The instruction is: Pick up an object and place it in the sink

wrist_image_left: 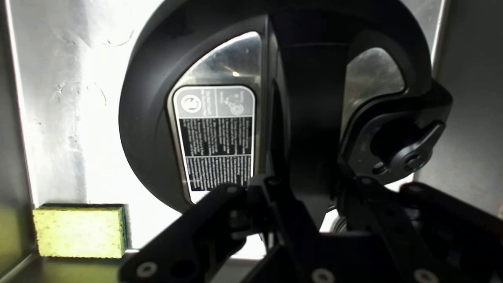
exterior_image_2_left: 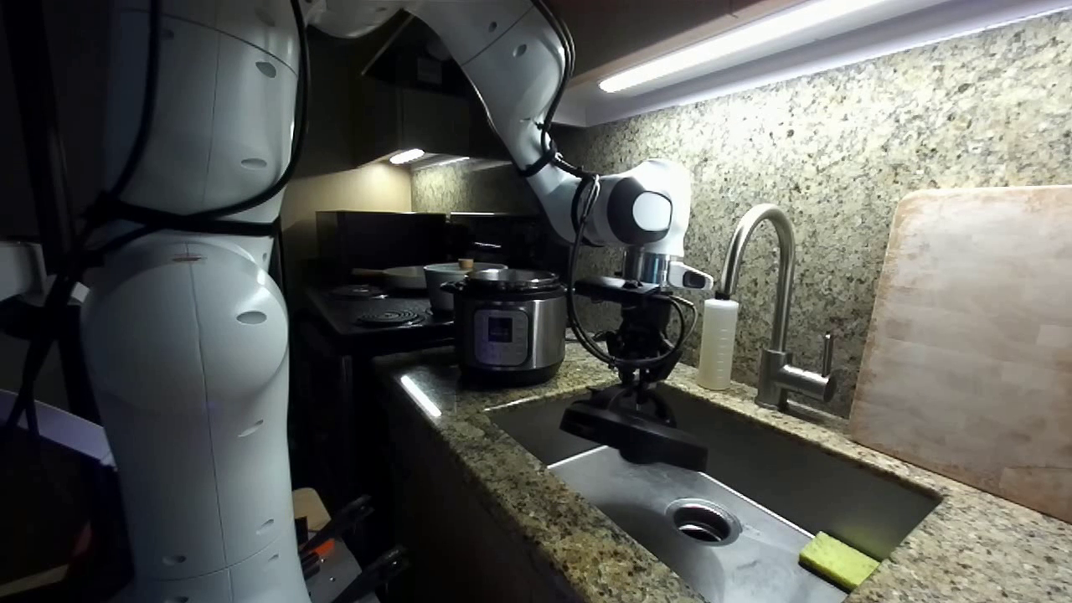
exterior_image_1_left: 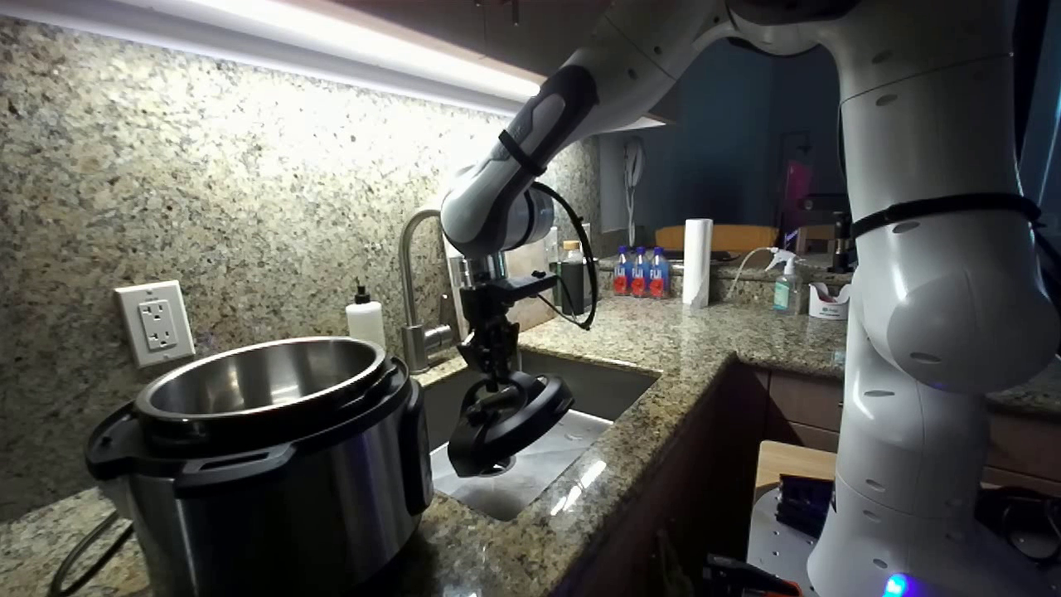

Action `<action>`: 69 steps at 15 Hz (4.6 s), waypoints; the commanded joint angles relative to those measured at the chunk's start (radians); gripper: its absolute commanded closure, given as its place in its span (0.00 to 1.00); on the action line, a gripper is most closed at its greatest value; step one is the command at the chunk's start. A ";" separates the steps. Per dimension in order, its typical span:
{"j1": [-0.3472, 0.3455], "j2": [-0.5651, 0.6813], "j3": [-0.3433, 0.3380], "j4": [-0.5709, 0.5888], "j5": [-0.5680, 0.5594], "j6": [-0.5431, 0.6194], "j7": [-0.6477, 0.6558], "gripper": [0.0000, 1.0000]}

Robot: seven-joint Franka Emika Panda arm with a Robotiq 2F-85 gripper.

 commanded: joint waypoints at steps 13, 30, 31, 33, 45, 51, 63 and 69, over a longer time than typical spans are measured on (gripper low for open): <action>-0.007 -0.017 -0.002 0.020 -0.044 0.026 -0.063 0.87; -0.010 -0.010 -0.016 0.020 -0.302 0.095 -0.148 0.87; -0.010 -0.009 -0.016 0.021 -0.311 0.099 -0.164 0.87; -0.013 -0.009 -0.014 0.023 -0.317 0.097 -0.206 0.87; -0.028 -0.003 -0.008 0.030 -0.297 0.090 -0.445 0.87; -0.034 0.004 -0.006 0.039 -0.294 0.084 -0.514 0.87; -0.034 0.004 -0.007 0.074 -0.292 0.090 -0.519 0.44; -0.036 0.004 -0.004 0.077 -0.281 0.080 -0.535 0.05</action>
